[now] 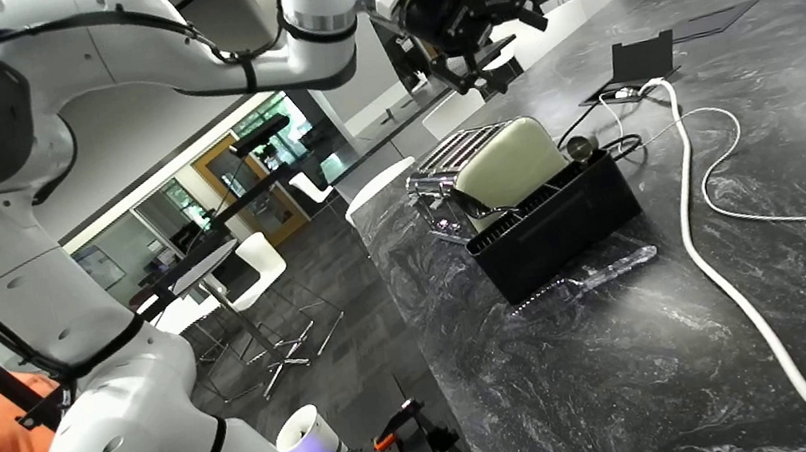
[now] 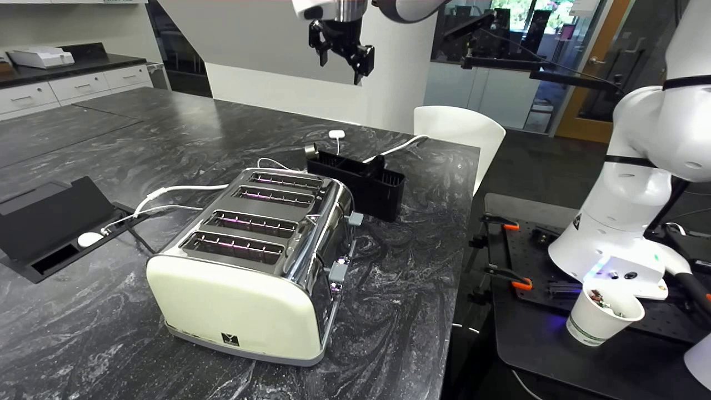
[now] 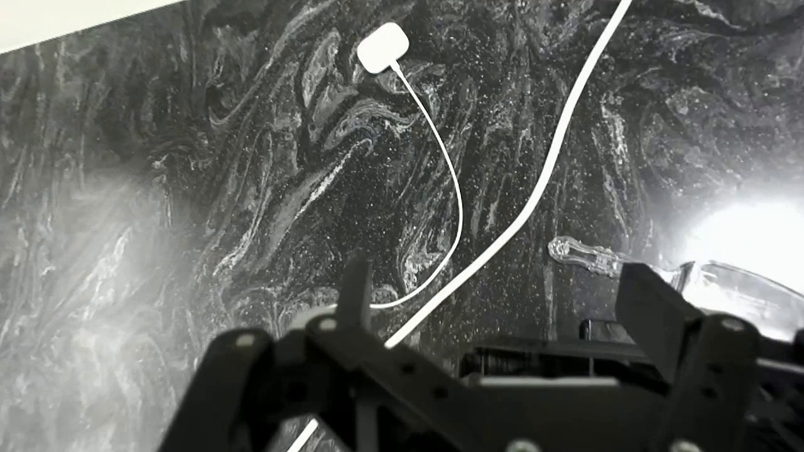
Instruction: Pick up the scoop and put it in the object
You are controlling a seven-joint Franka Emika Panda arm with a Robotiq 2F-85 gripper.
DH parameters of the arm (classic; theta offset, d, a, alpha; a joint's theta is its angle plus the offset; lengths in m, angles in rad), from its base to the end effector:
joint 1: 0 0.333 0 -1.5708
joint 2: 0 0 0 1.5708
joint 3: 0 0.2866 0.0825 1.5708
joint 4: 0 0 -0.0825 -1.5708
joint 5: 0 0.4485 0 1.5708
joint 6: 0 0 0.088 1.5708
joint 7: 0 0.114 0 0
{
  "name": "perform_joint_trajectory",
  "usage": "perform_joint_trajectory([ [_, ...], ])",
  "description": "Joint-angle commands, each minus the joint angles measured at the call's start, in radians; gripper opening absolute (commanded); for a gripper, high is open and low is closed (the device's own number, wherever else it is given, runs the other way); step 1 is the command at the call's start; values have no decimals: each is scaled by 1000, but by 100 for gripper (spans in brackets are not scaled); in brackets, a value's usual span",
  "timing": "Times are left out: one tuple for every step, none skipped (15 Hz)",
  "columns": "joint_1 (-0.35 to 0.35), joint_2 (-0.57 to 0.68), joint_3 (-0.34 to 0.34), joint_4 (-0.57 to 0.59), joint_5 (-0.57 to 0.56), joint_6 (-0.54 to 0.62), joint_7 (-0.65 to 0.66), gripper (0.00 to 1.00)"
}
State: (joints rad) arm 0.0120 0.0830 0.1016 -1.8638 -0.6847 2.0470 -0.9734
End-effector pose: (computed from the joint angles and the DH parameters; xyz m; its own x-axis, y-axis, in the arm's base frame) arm 0.6576 0.0352 0.4319 0.2530 0.8416 -0.4772 0.9383 -0.0934 0.3329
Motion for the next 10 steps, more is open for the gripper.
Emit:
perform_joint_trajectory([
  [-24,-108,-42,-54,244,61,-126,100],
  [-24,-128,-54,-64,320,67,-162,100],
  [-22,-144,-66,-73,395,71,-196,100],
  [-17,-157,-75,-80,469,72,-229,100],
  [-14,-169,-84,-91,542,74,-262,100],
  [-11,-181,-92,-102,609,74,-295,100],
  [-8,-133,-84,-42,518,28,-242,100],
  [-7,-139,-86,-46,534,27,-254,100],
  [-7,-138,-86,-46,532,27,-254,100],
  [-7,-136,-86,-46,532,27,-254,100],
])
